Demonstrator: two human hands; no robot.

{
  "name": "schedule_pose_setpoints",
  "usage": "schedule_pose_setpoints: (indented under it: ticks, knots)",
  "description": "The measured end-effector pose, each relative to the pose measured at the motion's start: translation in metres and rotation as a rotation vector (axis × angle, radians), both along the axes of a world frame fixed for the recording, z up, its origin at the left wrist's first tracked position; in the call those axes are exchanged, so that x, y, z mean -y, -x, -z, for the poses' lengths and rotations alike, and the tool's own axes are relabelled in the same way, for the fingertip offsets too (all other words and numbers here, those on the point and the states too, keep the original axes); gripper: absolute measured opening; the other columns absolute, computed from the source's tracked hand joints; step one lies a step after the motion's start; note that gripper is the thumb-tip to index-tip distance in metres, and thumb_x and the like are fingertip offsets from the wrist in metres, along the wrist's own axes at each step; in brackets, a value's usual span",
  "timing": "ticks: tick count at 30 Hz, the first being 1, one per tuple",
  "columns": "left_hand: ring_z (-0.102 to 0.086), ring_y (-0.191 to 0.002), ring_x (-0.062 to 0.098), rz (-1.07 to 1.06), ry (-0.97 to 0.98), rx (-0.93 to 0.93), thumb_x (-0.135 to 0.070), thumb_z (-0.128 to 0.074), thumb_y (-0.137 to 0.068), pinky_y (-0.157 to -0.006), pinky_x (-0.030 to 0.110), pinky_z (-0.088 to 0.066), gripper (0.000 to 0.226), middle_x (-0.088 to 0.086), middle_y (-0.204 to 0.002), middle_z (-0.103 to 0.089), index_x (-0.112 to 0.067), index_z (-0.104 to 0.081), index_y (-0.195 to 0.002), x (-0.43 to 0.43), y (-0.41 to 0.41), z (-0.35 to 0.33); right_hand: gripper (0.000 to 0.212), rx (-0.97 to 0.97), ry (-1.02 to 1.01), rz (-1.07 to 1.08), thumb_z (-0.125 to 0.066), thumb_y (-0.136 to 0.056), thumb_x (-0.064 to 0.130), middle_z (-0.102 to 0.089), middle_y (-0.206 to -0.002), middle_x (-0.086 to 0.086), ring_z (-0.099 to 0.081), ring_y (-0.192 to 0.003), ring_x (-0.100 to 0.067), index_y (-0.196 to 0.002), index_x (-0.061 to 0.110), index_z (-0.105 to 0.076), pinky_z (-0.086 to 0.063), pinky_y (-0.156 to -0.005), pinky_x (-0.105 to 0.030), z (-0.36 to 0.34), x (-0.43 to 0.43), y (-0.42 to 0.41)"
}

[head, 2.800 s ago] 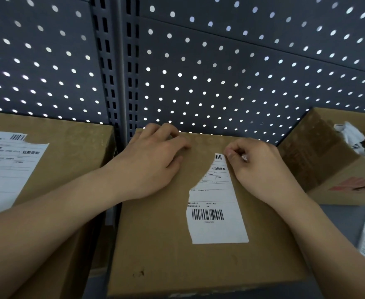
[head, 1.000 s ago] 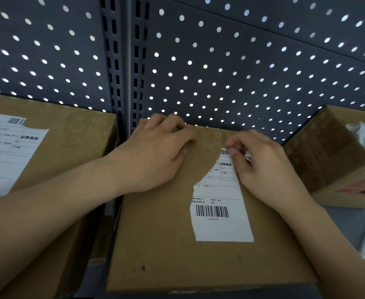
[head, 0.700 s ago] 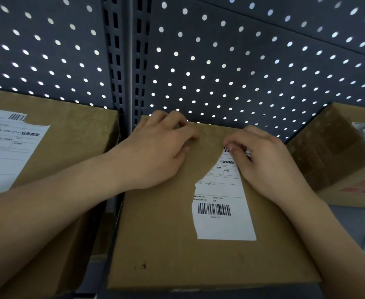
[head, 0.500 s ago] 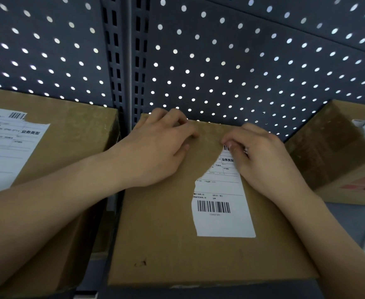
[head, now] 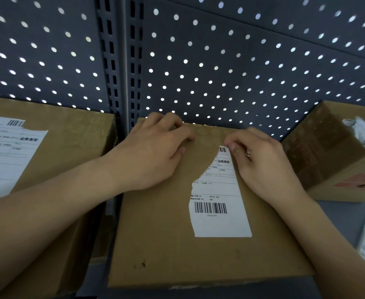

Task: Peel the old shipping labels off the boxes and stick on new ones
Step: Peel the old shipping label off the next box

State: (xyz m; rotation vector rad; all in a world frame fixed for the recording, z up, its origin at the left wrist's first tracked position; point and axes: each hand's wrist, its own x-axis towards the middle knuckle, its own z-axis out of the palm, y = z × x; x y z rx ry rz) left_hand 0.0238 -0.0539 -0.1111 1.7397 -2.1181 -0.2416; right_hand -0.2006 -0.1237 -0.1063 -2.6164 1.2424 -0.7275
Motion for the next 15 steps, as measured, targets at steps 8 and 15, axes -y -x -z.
schedule_pose_setpoints:
  ticks: [8, 15]
  knots:
    - [-0.032, -0.124, 0.015, -0.005, -0.009, -0.002, -0.035, -0.040, -0.097, -0.111, 0.039, -0.028, 0.036, -0.013, -0.132, -0.041, -0.035, -0.048, -0.132, 0.000, 0.000, 0.000, 0.018, -0.101, 0.074, -0.042, -0.057, -0.094, 0.005, -0.055, -0.087, 0.007, -0.055, -0.079, -0.019, -0.097, 0.018, -0.070, -0.044, -0.067, -0.029, 0.000, 0.001, -0.007]
    - [-0.032, -0.125, 0.016, -0.004, -0.008, -0.006, -0.034, -0.042, -0.097, -0.111, 0.040, -0.029, 0.035, -0.012, -0.132, -0.041, -0.035, -0.048, -0.132, 0.000, 0.000, 0.001, 0.022, -0.112, 0.077, -0.047, -0.055, -0.091, -0.002, -0.054, -0.086, 0.004, -0.055, -0.078, -0.020, -0.093, 0.014, -0.070, -0.044, -0.065, -0.029, -0.001, 0.001, -0.011]
